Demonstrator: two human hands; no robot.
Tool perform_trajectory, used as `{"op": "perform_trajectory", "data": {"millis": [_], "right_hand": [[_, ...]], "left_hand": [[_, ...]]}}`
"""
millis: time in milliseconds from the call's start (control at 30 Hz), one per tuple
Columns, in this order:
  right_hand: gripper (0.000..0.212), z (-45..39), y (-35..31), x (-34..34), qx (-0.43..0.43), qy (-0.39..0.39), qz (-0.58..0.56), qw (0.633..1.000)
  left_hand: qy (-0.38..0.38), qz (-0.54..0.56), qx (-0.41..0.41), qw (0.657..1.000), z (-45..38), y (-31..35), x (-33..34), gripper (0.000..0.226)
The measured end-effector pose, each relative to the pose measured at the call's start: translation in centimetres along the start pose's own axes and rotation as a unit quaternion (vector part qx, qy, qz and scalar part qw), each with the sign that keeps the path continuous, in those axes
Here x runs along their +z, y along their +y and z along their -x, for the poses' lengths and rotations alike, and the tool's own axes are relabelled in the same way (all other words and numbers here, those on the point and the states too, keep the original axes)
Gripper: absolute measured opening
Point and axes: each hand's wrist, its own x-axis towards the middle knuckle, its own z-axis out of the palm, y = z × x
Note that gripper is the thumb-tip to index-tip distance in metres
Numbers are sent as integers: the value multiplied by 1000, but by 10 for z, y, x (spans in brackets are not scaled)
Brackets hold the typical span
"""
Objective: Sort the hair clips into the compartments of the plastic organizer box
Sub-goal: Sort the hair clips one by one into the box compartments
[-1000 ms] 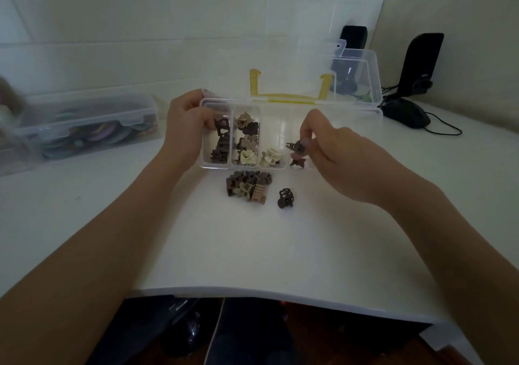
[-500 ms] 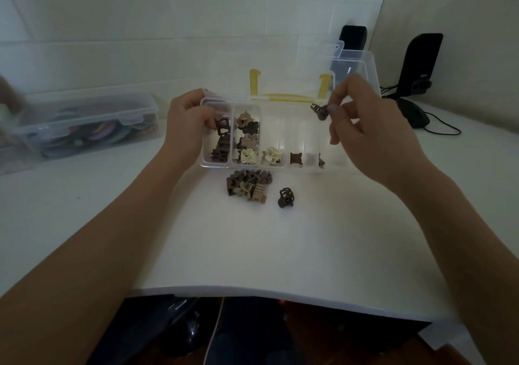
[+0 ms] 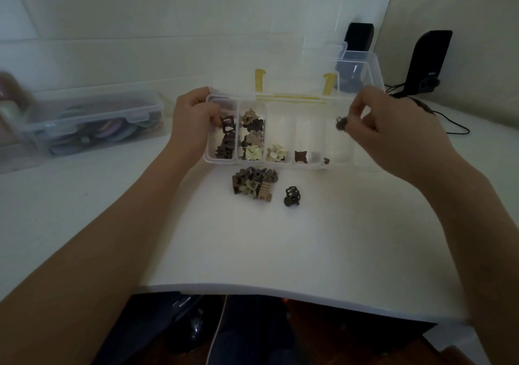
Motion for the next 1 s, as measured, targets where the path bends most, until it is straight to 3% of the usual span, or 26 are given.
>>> {"op": "perform_trajectory", "data": {"millis": [100, 267, 467, 533, 633, 767, 1000], "right_hand": [[13, 2, -2, 7, -18, -52, 82, 995], [10, 4, -6, 10, -24, -56, 126, 990], [9, 2, -9, 5, -20, 80, -49, 995], [7, 4, -15, 6, -47, 91, -113, 988], [4, 9, -29, 11, -105, 32, -174, 979], [16, 19, -43, 23, -159, -85, -149, 972], [38, 23, -53, 38, -163, -131, -53, 976]], "left_hand": [[3, -1, 1, 1000, 0, 0, 0, 24], [0, 0, -4, 1000, 1, 1, 0, 25], [6, 9, -8, 1000, 2, 2, 0, 23], [6, 13, -13, 1000, 2, 2, 1, 23], [4, 12, -20, 1000, 2, 2, 2, 25], [4, 9, -18, 1000, 3, 4, 3, 22], [3, 2, -25, 1000, 4, 3, 2, 23]]}}
